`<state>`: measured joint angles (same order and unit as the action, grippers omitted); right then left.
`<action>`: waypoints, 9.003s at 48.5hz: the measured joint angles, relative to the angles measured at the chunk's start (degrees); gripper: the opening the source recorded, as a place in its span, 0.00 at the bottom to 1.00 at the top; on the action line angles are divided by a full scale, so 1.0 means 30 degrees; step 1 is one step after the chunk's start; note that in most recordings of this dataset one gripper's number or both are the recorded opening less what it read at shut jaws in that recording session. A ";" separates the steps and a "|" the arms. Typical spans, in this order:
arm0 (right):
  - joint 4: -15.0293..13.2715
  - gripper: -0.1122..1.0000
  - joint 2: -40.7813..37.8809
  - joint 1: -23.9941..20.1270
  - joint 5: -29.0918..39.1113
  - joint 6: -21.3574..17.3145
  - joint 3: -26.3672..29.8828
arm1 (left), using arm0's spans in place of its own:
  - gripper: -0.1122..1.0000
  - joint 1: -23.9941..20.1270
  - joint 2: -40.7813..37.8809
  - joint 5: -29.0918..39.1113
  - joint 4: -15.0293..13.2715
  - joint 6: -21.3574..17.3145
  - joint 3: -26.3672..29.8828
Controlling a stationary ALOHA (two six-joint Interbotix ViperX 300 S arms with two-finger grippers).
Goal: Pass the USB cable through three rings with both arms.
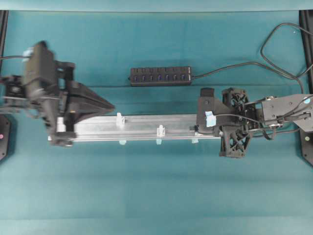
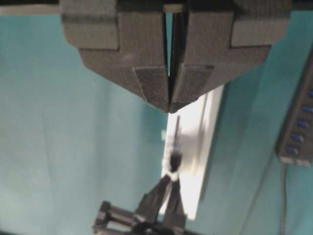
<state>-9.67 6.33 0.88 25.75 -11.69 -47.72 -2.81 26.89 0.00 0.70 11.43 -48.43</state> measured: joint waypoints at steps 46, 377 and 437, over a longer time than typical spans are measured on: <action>0.0322 0.03 0.0234 0.0029 -0.1934 -0.0410 -0.0498 | 0.78 -0.0176 -0.9697 -0.0322 0.0146 -0.1055 0.6211; 0.0234 0.67 -0.0117 -0.0059 -0.3252 -0.0703 0.1289 | 0.30 0.0439 -1.2861 0.1816 0.0146 -0.2637 0.9170; 0.0234 0.04 -0.1055 -0.0322 -0.2520 -0.0527 0.2344 | 0.33 0.0615 -1.2422 0.1758 0.0146 -0.2139 0.8408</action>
<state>-8.96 3.16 -0.09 18.19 -13.27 -40.69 -0.97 -10.37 5.27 1.14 5.01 -23.20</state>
